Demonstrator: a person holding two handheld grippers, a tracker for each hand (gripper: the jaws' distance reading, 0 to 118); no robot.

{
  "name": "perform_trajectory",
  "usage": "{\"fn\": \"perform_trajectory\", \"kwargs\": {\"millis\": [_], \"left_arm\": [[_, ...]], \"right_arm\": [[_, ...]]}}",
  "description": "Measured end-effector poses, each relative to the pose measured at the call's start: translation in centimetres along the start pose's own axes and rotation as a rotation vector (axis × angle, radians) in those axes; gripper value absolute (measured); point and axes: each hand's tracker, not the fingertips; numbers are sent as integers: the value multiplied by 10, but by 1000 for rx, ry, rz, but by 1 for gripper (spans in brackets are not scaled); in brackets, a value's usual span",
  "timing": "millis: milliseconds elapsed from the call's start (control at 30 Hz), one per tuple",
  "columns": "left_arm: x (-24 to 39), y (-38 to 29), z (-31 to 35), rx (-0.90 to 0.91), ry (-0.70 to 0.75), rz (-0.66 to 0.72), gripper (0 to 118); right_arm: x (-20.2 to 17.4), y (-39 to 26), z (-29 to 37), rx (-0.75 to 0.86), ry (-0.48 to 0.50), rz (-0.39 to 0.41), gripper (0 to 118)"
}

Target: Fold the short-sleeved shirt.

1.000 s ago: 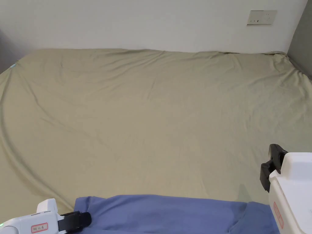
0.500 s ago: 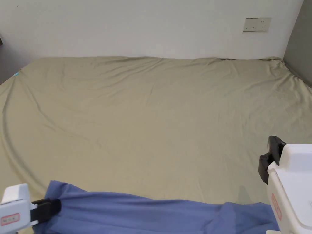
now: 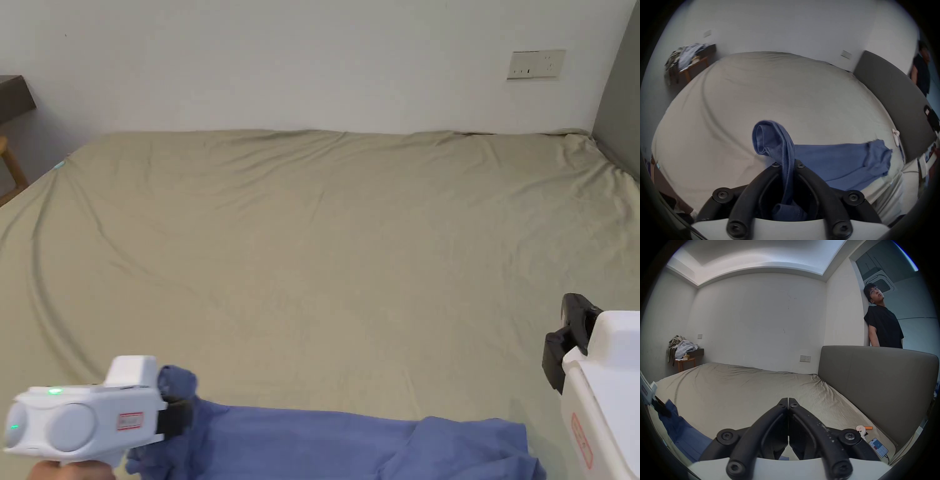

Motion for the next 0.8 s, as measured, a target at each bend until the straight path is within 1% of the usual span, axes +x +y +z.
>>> {"fn": "perform_trajectory", "kwargs": {"millis": [133, 233, 367, 400, 433, 467, 500, 533, 600, 667, 733, 767, 800], "left_arm": [[50, -3, -43, -64, -89, -47, 8], [81, -10, -75, -127, -104, -87, 9], [106, -21, -107, -202, -93, -92, 10], [108, -24, -111, -203, -91, -93, 16], [109, -25, -112, -211, -97, -89, 39], [108, -26, -113, -216, -143, -55, 69], [108, -26, -112, -215, -178, -24, 94], [107, -25, -109, -206, -195, 0, 116], [103, -21, -92, -109, -223, 41, 118], [95, -16, -75, -28, -236, 64, 114], [87, -11, -53, 75, -220, 82, 113], [81, -10, -41, 157, -202, 86, 112], [76, -9, -30, 237, -176, 85, 109]], "right_arm": [[9, 0, 4, 4, -7, -2, 2], [15, -1, 8, 7, -19, 5, 2], [25, -3, 9, -1, -39, -6, 2], [27, -4, 10, -2, -43, -7, 2], [29, -5, 10, -3, -47, -8, 2], [30, -5, 11, -7, -52, -8, 2], [31, -5, 11, -7, -54, -8, 2], [32, -5, 11, -8, -56, -7, 2], [33, -5, 11, -9, -61, -5, 2], [34, -5, 11, -8, -62, -7, 2], [33, -4, 11, -8, -59, -7, 2], [32, -4, 11, -6, -58, -6, 2], [32, -3, 11, -5, -57, -5, 2]]}}
